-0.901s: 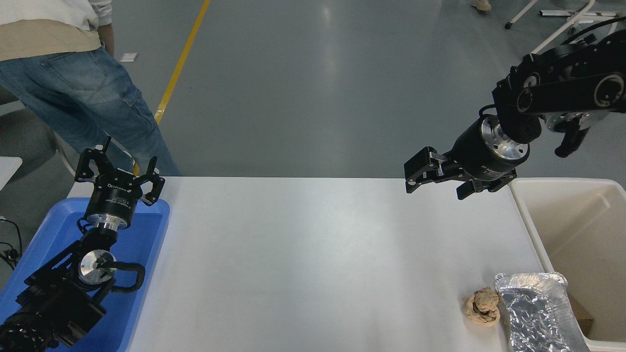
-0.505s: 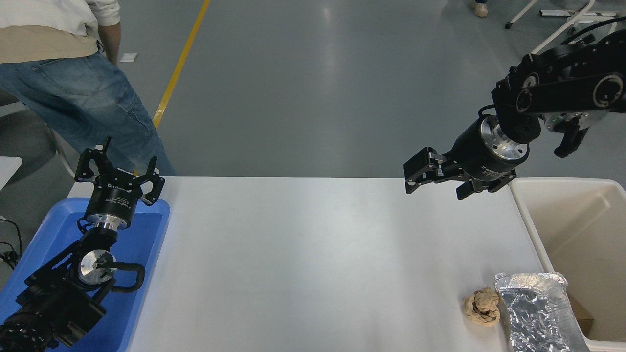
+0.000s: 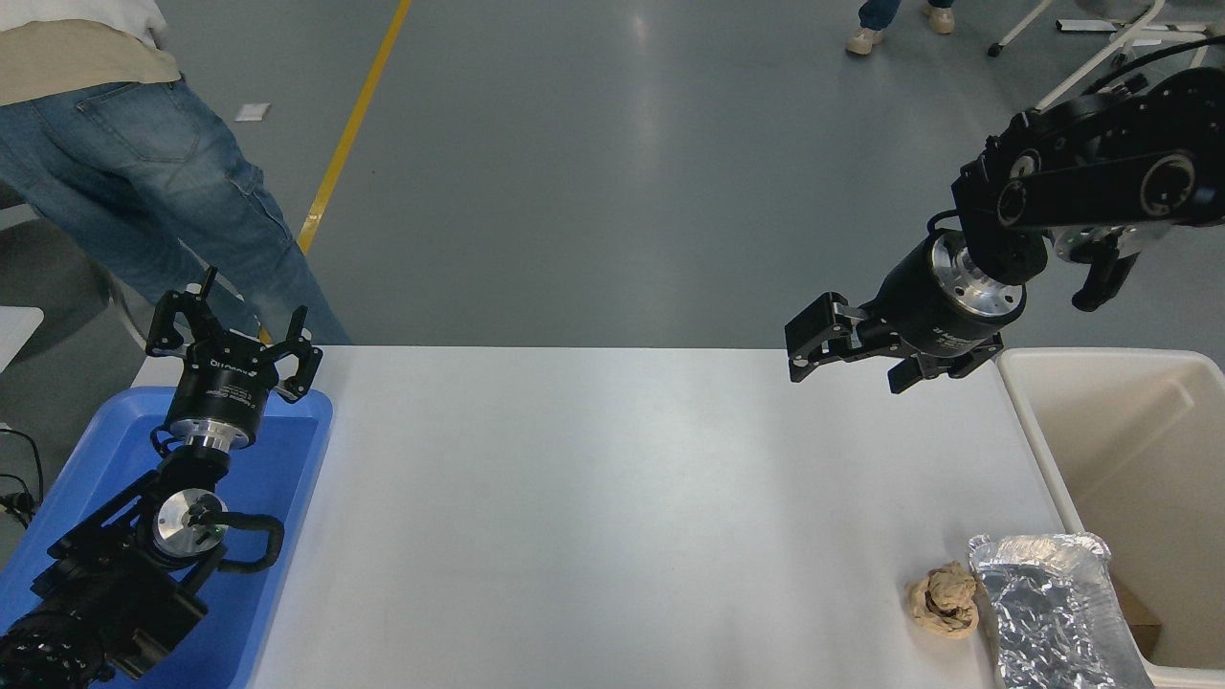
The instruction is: Pick up foil plate and place in dustbin
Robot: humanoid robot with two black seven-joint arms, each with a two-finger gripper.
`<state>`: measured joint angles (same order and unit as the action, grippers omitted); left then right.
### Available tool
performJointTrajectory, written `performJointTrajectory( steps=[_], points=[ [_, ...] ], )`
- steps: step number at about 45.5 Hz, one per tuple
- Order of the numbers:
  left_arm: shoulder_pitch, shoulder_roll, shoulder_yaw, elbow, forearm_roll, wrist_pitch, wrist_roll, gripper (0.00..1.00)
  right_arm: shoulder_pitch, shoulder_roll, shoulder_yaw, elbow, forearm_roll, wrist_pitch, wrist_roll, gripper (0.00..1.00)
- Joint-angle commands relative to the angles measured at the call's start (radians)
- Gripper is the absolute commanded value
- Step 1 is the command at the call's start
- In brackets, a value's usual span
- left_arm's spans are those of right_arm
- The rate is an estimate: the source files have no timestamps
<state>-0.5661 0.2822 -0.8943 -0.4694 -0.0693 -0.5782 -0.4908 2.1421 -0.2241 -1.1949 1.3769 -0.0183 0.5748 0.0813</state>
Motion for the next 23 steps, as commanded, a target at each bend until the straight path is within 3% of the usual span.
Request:
performJointTrajectory(
  steps=[1,23],
  points=[
    [0.000,0.000,0.000,0.000,0.000,0.000,0.000,0.99,-0.021,-0.020,-0.003,-0.027,-0.005,0.000,0.000,1.00],
    [0.000,0.000,0.000,0.000,0.000,-0.002,0.000,0.99,-0.011,-0.095,-0.003,-0.039,0.009,0.007,0.002,1.00]
  ],
)
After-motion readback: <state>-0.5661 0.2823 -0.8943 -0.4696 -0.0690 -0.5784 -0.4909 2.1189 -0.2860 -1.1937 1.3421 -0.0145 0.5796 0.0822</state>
